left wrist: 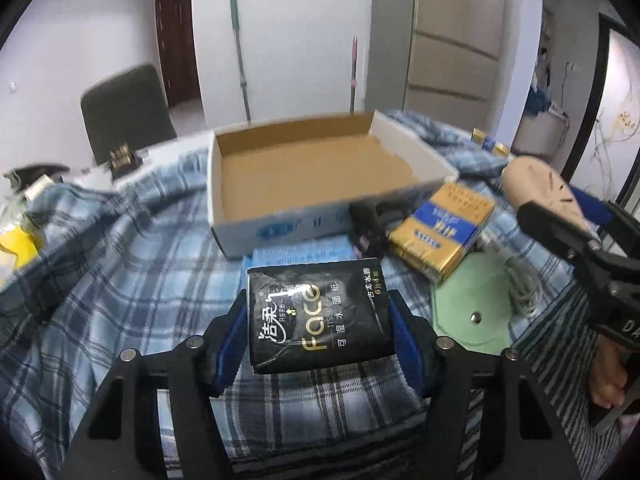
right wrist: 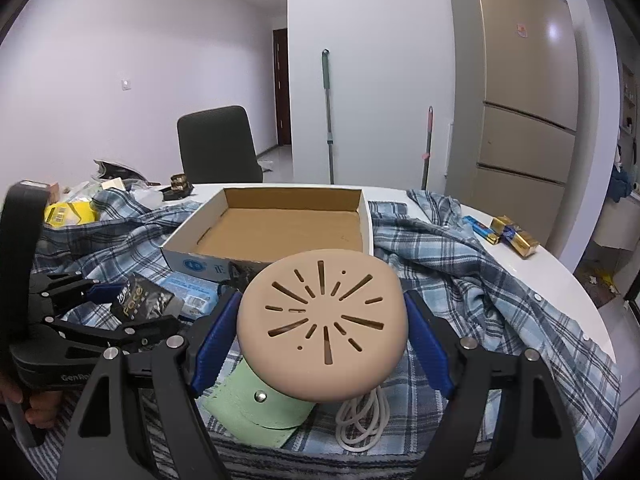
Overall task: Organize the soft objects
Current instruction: 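Grasp the black Face tissue pack with the left gripper while the right gripper holds the disc, then carry the tissue pack over the box and release it with the left gripper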
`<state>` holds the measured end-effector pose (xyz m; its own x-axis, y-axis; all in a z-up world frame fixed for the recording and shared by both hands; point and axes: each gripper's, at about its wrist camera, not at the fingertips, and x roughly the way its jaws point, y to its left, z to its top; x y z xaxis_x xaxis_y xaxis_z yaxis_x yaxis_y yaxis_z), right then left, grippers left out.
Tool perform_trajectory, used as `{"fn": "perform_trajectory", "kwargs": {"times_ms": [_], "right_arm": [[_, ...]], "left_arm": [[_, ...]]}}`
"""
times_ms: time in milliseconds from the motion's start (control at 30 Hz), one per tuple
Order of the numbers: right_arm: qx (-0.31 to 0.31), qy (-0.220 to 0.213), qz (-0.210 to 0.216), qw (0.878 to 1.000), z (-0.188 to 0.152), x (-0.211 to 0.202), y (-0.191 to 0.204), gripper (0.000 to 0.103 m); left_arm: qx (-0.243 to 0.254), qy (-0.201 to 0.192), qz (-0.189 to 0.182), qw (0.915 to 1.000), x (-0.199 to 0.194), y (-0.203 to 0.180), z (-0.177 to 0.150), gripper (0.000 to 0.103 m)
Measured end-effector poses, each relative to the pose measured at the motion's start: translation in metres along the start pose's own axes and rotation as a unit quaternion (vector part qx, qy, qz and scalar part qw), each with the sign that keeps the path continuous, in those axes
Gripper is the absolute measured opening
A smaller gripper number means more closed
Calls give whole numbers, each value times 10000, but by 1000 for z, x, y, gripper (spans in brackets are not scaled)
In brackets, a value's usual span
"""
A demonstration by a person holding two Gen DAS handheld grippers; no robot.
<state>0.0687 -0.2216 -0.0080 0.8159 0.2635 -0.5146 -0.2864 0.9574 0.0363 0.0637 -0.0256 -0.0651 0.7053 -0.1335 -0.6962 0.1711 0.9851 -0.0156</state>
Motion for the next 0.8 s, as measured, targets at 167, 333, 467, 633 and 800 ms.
{"fn": "perform_trajectory", "kwargs": {"times_ms": [167,333,467,633,800], "right_arm": [[-82,-248,50,9996,0,-10,4,79],[-51,-480,251,9985,1,-19,5,79],[59,-919,221,9955,8,-35,2,79],[-24,-1374,38,9905,32,-52,-1,79],[-135,-1902,-53,9816,65,-60,-4,79]], "left_arm": [[243,-915,52,9955,-34,-8,-2,67],[399,-1814,221,9824,-69,-16,-6,67],[416,-2457,251,9681,-95,-18,-7,67],[121,-2857,236,9580,-116,-14,8,67],[282,-3445,412,9375,-128,-18,30,67]]}}
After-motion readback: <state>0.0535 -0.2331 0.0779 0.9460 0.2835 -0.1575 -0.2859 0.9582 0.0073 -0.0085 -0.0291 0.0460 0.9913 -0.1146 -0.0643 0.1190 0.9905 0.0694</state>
